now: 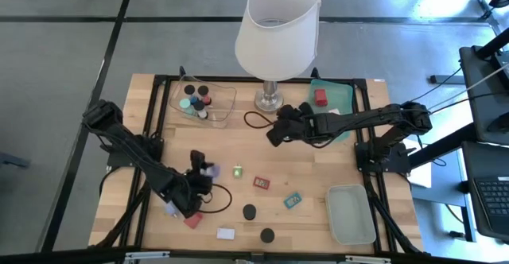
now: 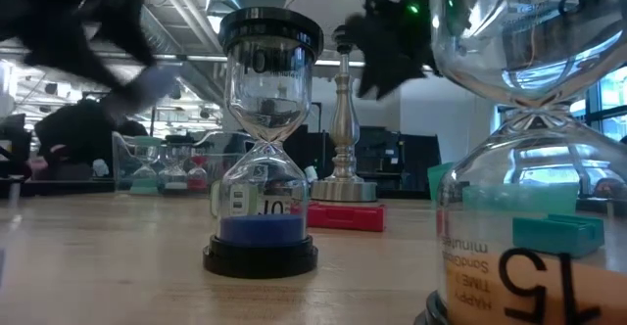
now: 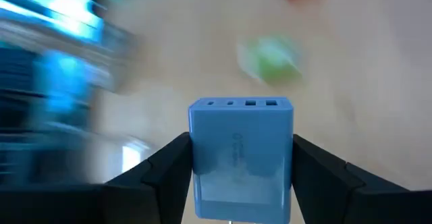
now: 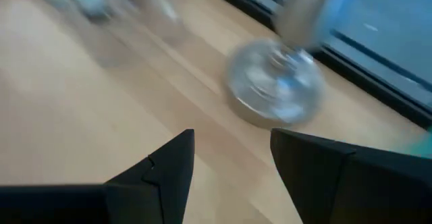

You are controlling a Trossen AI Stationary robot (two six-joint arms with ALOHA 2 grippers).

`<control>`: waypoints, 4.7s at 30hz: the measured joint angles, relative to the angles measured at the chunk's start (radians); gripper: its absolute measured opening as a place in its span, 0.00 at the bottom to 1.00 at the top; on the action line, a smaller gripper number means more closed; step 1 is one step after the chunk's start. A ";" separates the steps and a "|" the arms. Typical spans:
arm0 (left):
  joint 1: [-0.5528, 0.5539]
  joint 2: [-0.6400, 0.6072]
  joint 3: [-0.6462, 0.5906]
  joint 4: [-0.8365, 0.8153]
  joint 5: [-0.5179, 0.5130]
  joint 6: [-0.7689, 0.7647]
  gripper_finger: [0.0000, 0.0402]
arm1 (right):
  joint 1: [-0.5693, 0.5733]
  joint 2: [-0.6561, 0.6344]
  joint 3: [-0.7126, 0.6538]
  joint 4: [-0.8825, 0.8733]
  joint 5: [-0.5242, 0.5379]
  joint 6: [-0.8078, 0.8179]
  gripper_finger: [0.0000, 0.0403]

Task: Pick & Place Office items
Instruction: Put the top purple charger adapter into the green bin

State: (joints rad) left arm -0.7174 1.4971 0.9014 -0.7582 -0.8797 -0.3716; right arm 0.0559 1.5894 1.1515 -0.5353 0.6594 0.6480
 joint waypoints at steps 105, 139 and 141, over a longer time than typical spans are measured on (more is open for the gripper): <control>0.313 0.000 0.120 0.509 -0.410 0.366 0.69 | -0.308 -0.298 -0.418 -0.435 0.133 0.307 0.30; 0.369 0.000 0.120 0.477 -0.323 0.305 0.69 | -0.362 -0.098 -0.536 -0.170 0.255 -0.092 0.31; 0.369 0.000 0.120 0.476 -0.323 0.303 0.69 | -0.362 -0.085 -0.536 -0.167 0.263 -0.092 0.31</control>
State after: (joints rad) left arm -0.3485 1.4971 1.0214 -0.2817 -1.2030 -0.0685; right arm -0.3061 1.5047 0.6155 -0.7025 0.9226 0.5565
